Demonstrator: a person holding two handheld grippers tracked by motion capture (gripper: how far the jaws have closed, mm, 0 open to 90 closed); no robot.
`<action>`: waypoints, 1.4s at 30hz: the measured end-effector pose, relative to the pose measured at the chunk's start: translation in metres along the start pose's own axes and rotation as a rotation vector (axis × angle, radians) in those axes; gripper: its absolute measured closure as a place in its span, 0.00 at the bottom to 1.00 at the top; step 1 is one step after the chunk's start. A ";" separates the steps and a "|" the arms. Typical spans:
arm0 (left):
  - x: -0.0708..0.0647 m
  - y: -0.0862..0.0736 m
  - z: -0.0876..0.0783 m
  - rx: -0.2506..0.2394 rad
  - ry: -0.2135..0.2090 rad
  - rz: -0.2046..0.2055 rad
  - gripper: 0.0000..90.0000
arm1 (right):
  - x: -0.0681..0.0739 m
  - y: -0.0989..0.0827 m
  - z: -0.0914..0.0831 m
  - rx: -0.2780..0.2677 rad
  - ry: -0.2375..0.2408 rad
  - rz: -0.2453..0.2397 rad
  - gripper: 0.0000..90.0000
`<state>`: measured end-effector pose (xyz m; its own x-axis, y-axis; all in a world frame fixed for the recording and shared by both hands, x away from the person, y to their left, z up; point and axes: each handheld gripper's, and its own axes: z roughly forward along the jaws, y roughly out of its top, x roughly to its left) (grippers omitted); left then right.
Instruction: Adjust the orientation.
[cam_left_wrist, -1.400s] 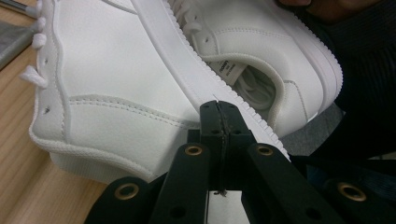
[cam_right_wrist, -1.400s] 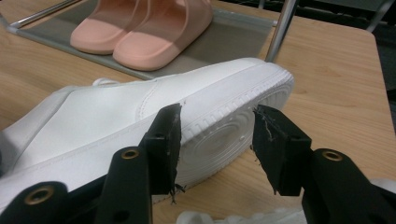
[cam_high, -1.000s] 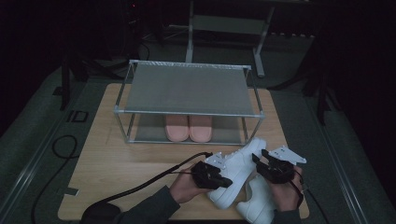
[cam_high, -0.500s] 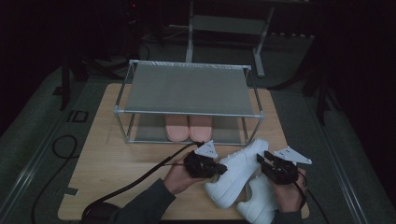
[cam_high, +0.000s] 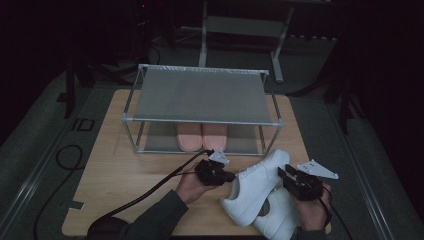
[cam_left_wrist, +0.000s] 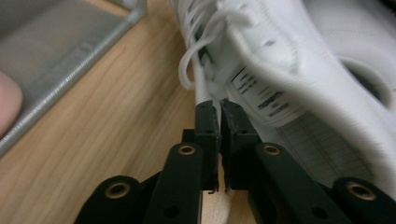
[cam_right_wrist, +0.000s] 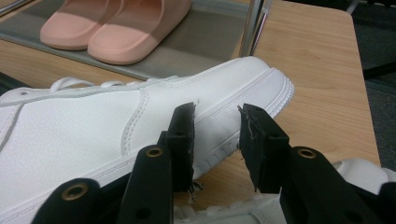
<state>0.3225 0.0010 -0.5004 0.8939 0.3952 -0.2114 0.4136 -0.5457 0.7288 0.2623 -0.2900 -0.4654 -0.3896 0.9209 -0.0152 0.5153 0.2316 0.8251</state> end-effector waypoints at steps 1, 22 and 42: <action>0.000 0.000 0.001 -0.002 -0.004 -0.005 0.92 | -0.001 -0.001 0.000 -0.002 0.002 0.005 0.72; 0.009 -0.001 0.013 -0.011 -0.069 -0.099 0.89 | -0.002 -0.003 -0.002 -0.003 -0.005 0.001 0.72; 0.020 -0.005 -0.060 0.002 0.001 0.011 0.94 | -0.002 -0.003 -0.006 -0.031 -0.018 -0.015 0.68</action>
<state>0.3277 0.0558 -0.4691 0.8981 0.3899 -0.2033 0.4046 -0.5516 0.7294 0.2570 -0.2946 -0.4640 -0.3830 0.9230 -0.0379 0.4855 0.2360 0.8418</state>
